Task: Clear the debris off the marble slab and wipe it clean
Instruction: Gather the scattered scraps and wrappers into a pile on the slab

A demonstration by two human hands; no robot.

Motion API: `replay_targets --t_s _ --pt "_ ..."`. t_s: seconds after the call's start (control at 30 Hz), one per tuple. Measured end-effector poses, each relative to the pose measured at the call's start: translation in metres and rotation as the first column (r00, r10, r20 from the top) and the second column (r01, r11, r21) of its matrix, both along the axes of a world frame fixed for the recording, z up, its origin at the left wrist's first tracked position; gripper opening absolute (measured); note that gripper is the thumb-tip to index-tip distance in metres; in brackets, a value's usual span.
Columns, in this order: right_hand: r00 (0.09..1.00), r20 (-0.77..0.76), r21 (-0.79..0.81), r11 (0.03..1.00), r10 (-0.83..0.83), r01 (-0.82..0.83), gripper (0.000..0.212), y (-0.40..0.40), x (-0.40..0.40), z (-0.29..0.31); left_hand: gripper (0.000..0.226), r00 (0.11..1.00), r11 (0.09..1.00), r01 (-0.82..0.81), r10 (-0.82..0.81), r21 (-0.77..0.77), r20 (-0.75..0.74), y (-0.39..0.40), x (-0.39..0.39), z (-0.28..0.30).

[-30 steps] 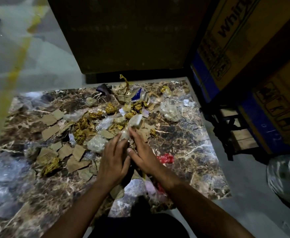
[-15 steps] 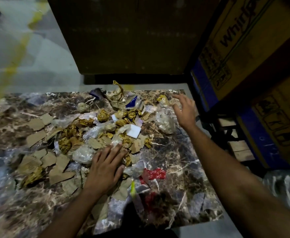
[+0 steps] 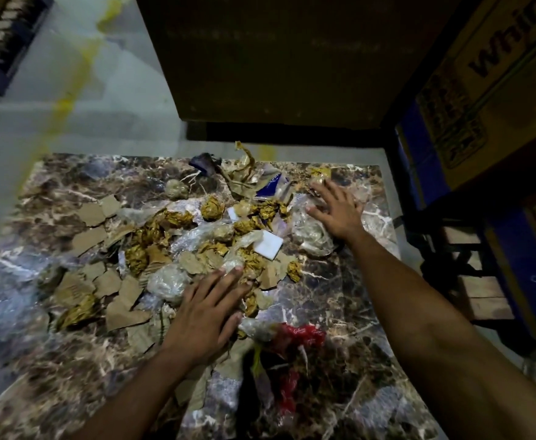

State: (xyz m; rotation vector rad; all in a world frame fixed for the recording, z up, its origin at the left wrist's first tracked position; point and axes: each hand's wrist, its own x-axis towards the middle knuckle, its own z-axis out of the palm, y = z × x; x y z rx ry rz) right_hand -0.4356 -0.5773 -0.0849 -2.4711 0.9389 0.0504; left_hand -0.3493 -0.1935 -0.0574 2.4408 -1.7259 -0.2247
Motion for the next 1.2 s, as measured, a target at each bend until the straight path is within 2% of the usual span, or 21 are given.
replay_targets --t_s 0.13,0.23,0.3,0.47,0.6,0.77,0.9,1.07,1.2 --pt "0.999 -0.035 -0.004 1.000 -0.019 0.019 0.102 -0.001 0.012 0.004 0.055 1.000 1.000 0.005 -0.005 -0.006 0.011 0.001 0.000 0.000" --pt "0.992 -0.125 -0.031 0.999 -0.036 0.033 0.112 -0.010 0.021 0.006 0.057 1.000 1.000 0.003 -0.002 -0.008 0.019 0.001 0.000 0.000" --pt "0.987 -0.160 -0.051 0.999 -0.020 0.012 0.106 -0.012 0.024 0.008 0.057 1.000 1.000 0.001 -0.001 -0.004 0.028 0.002 -0.001 0.000" --pt "0.996 -0.074 -0.062 0.997 -0.050 0.046 0.082 0.013 0.020 0.009 0.054 0.999 1.000 0.002 -0.003 0.013 0.038 0.000 -0.002 0.005" --pt "0.979 0.097 -0.038 0.982 -0.180 0.185 0.053 0.062 -0.001 0.001 0.054 0.999 0.999 0.005 -0.007 0.033 0.046 -0.001 -0.001 0.008" --pt "0.891 0.267 0.072 0.930 -0.367 0.361 0.039 0.132 -0.020 -0.012 0.055 1.000 1.000 -0.005 0.005 0.027 0.002 0.002 0.001 0.008" --pt "0.755 0.384 0.265 0.846 -0.532 0.462 0.037 0.179 -0.017 0.004 0.056 0.998 0.999 -0.047 0.047 0.007 -0.041 0.003 0.002 0.008" --pt "0.629 0.517 0.441 0.810 -0.581 0.386 0.044 0.227 0.000 0.030 0.066 0.990 0.999 -0.039 0.034 -0.032 -0.140 0.005 0.005 0.006" --pt "0.582 0.592 0.505 0.819 -0.557 0.271 0.045 0.256 0.021 0.047 0.087 0.927 0.981 -0.176 0.138 -0.082 -0.349 0.007 0.000 0.007"
